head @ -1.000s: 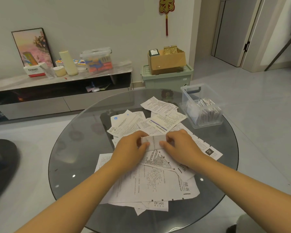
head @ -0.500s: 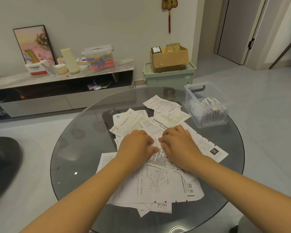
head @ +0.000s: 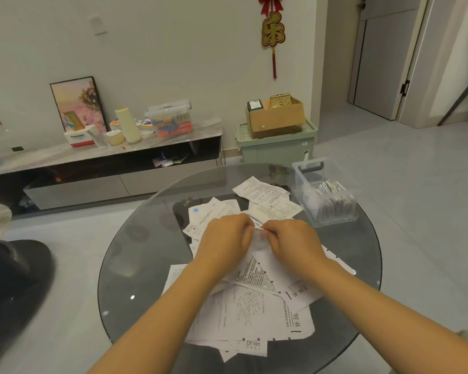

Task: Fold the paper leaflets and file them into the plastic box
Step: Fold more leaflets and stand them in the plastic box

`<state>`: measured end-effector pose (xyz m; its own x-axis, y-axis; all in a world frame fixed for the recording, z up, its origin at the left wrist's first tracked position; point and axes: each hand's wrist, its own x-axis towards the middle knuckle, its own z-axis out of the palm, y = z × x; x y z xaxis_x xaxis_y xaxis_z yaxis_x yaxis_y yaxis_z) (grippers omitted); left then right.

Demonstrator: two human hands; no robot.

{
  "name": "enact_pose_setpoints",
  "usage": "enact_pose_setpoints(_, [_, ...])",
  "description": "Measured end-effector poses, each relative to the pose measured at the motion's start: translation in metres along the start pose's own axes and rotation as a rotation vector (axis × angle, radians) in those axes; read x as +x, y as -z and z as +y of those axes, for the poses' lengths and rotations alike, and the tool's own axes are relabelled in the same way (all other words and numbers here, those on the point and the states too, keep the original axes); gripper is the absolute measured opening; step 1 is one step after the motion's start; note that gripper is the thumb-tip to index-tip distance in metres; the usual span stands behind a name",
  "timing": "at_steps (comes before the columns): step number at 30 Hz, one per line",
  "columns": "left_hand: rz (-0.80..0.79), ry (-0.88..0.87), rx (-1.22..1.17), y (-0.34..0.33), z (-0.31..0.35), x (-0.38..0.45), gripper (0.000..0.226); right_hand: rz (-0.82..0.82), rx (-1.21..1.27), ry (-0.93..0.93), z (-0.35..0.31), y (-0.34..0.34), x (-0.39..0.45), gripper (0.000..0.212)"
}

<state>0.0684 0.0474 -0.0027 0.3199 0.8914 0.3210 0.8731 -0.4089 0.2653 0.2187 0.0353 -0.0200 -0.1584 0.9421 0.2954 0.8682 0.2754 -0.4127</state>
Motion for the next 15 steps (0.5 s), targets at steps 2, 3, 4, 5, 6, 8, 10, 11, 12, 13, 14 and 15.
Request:
enact_pose_setpoints(2, [0.07,0.147,-0.361,0.007,0.009,0.003,0.012,0.032,0.017,0.0,0.0,0.015,0.001,0.025])
enact_pose_setpoints(3, [0.077,0.203,-0.527,0.01,0.015,0.006,0.009,0.033,0.057,-0.005,0.001,0.022,0.001,0.023])
enact_pose_setpoints(4, [0.06,0.246,-0.692,0.014,0.02,0.009,0.008,0.037,0.112,-0.011,0.002,0.029,0.001,0.021])
enact_pose_setpoints(5, [0.031,0.278,-0.85,0.018,0.026,0.013,0.007,0.045,0.165,-0.021,0.003,0.038,0.001,0.02])
enact_pose_setpoints(6, [0.001,0.306,-0.976,0.021,0.031,0.014,0.006,0.046,0.209,-0.032,0.005,0.044,0.0,0.019])
enact_pose_setpoints(8, [-0.012,0.306,-1.059,0.025,0.042,0.025,0.005,0.033,0.263,-0.068,0.014,0.061,0.0,0.018])
enact_pose_setpoints(10, [-0.002,0.286,-1.02,0.026,0.052,0.035,0.008,-0.036,0.307,-0.121,0.023,0.075,-0.001,0.02])
enact_pose_setpoints(11, [-0.012,0.27,-1.0,0.025,0.057,0.04,0.01,-0.062,0.328,-0.14,0.029,0.081,-0.001,0.02])
enact_pose_setpoints(12, [-0.037,0.253,-0.987,0.025,0.063,0.046,0.013,-0.066,0.335,-0.153,0.036,0.086,-0.001,0.021])
enact_pose_setpoints(13, [-0.064,0.232,-0.965,0.022,0.068,0.053,0.016,-0.06,0.332,-0.16,0.042,0.092,-0.001,0.022])
enact_pose_setpoints(14, [-0.083,0.22,-0.953,0.021,0.072,0.058,0.017,-0.056,0.328,-0.165,0.046,0.095,-0.001,0.022])
enact_pose_setpoints(15, [-0.094,0.208,-0.952,0.019,0.074,0.062,0.016,-0.045,0.331,-0.172,0.05,0.097,-0.001,0.02])
